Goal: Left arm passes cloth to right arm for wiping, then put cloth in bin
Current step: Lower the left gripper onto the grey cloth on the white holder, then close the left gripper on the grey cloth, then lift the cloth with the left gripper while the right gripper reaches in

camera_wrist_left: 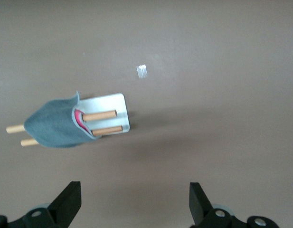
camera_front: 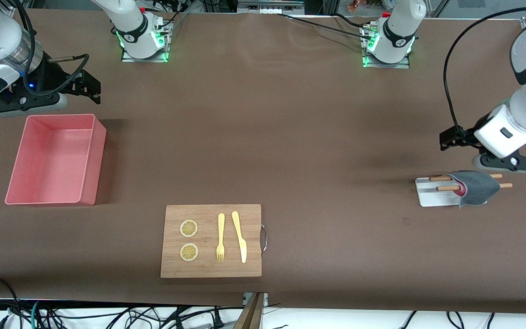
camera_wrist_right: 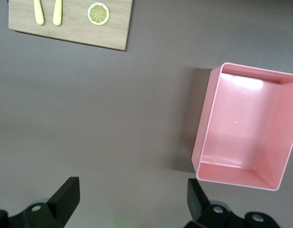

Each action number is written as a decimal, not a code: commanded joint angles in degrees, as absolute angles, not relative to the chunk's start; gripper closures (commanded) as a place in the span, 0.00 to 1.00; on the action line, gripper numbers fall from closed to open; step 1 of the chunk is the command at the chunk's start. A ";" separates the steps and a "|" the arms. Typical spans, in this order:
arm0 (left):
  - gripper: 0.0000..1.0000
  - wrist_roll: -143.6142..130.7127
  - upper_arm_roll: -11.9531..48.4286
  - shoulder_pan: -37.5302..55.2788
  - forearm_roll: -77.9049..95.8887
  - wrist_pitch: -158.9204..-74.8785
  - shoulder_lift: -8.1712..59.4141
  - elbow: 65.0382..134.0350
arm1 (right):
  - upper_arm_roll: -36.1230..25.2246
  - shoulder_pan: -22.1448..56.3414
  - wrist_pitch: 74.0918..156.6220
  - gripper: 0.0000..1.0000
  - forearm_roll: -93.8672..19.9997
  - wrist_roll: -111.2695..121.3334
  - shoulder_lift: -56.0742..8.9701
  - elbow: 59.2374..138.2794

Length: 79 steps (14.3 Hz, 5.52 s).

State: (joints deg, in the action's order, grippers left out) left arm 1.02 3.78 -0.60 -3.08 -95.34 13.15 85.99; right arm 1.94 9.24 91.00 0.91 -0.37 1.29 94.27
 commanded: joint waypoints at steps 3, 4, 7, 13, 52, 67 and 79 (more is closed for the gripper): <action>0.00 3.25 3.60 -4.04 -2.46 -97.18 22.84 77.52 | 1.85 9.40 92.02 0.00 1.32 0.26 1.05 93.16; 0.00 3.25 3.43 -4.65 -2.55 -100.69 24.16 78.13 | 1.85 9.40 91.85 0.00 1.23 0.26 1.05 93.16; 0.00 3.43 3.43 -7.73 -2.72 -104.15 30.21 78.48 | 1.76 9.14 91.85 0.00 1.14 0.35 0.88 93.25; 0.15 2.46 3.78 -8.26 -13.10 -104.59 34.97 82.09 | 1.76 9.23 91.93 0.00 1.23 0.35 0.88 93.25; 1.00 3.08 4.31 -4.85 -14.24 -93.00 34.63 71.21 | 1.58 8.96 91.93 0.00 1.23 0.35 0.70 93.25; 0.98 -23.71 7.38 26.45 0.84 -101.14 30.41 66.27 | 1.84 7.73 93.34 0.00 1.76 0.44 -0.52 92.72; 0.98 -32.43 7.29 28.65 16.70 -111.97 31.99 66.71 | 2.29 22.83 97.79 0.00 -22.49 24.70 -8.07 92.99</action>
